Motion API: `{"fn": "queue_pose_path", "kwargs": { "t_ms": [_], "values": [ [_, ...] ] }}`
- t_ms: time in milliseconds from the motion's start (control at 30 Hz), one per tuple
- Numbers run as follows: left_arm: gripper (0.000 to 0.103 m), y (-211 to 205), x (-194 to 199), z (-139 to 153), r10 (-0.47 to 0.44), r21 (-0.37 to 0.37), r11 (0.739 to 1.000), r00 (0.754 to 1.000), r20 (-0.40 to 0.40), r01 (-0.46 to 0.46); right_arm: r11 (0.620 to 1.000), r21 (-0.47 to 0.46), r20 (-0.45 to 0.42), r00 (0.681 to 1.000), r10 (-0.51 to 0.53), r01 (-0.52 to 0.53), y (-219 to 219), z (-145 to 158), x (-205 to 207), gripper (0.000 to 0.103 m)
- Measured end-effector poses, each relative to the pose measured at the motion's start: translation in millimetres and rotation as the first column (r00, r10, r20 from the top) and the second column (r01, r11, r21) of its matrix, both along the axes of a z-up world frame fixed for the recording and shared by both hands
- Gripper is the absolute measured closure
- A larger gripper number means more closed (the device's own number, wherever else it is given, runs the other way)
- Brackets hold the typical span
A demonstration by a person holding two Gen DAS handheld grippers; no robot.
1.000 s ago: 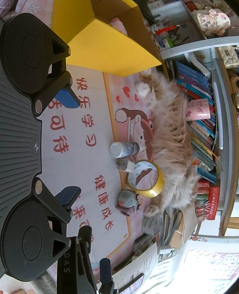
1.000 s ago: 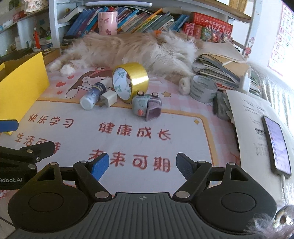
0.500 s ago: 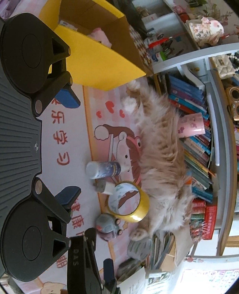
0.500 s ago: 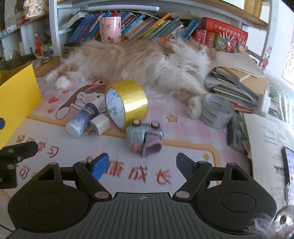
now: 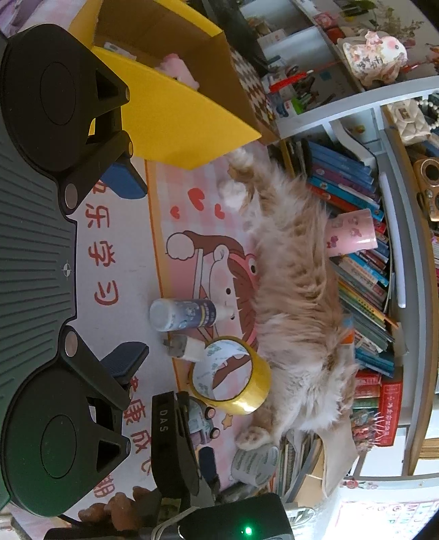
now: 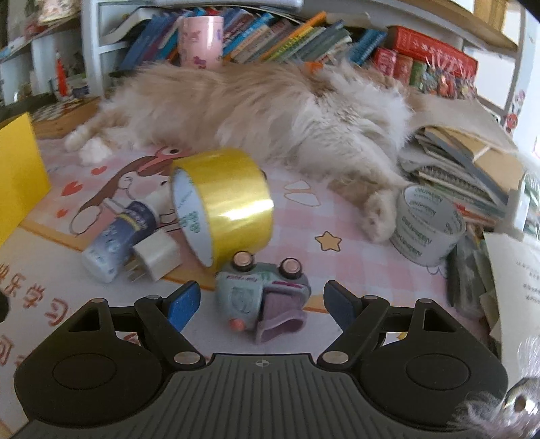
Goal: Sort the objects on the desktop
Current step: 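Grasp the toy truck with the right tool while the left tool grasps the white spray bottle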
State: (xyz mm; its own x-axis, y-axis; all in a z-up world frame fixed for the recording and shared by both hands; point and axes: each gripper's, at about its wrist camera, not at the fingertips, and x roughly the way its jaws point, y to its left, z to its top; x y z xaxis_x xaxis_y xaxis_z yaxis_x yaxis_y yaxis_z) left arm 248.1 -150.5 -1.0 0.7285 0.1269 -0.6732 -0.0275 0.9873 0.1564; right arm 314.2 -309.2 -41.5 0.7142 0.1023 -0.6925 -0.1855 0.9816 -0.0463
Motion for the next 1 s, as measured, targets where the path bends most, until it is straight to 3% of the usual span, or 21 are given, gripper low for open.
{"fn": "queue_pose_path", "kwargs": {
  "t_ms": [33, 100, 333, 500, 833, 1000],
  "values": [
    [0.009, -0.4, 2.0, 0.1, -0.002, -0.001, 1.000, 1.000, 0.002, 0.002, 1.000, 0.012, -0.008, 1.000, -0.006, 0.006, -2.2, -2.1, 2.7, 0.026],
    [0.009, -1.1, 6.5, -0.2, -0.012, -0.006, 1.000, 1.000, 0.006, 0.012, 0.999, 0.036, -0.024, 1.000, -0.006, 0.007, -5.7, -4.6, 5.4, 0.043],
    [0.010, -2.4, 36.5, -10.0, -0.039, -0.024, 0.999, 0.999, 0.003, 0.039, 0.997, 0.083, -0.016, 1.000, -0.009, 0.010, -16.1, 5.4, -11.4, 0.043],
    [0.030, -2.2, 69.6, -27.5, -0.042, -0.033, 0.999, 0.998, -0.036, 0.041, 0.995, 0.096, -0.034, 0.999, -0.037, 0.040, -30.0, 12.8, -34.7, 0.043],
    [0.042, -11.8, 106.7, -49.8, -0.086, -0.045, 0.996, 0.992, -0.088, 0.083, 0.995, 0.084, -0.054, 0.997, -0.054, 0.058, -42.3, 19.4, -75.6, 0.043],
    [0.055, -13.2, 112.0, -61.8, -0.098, -0.055, 0.994, 0.987, -0.126, 0.091, 0.994, 0.083, -0.058, 0.996, -0.072, 0.076, -46.8, 20.5, -84.2, 0.043]
  ]
}}
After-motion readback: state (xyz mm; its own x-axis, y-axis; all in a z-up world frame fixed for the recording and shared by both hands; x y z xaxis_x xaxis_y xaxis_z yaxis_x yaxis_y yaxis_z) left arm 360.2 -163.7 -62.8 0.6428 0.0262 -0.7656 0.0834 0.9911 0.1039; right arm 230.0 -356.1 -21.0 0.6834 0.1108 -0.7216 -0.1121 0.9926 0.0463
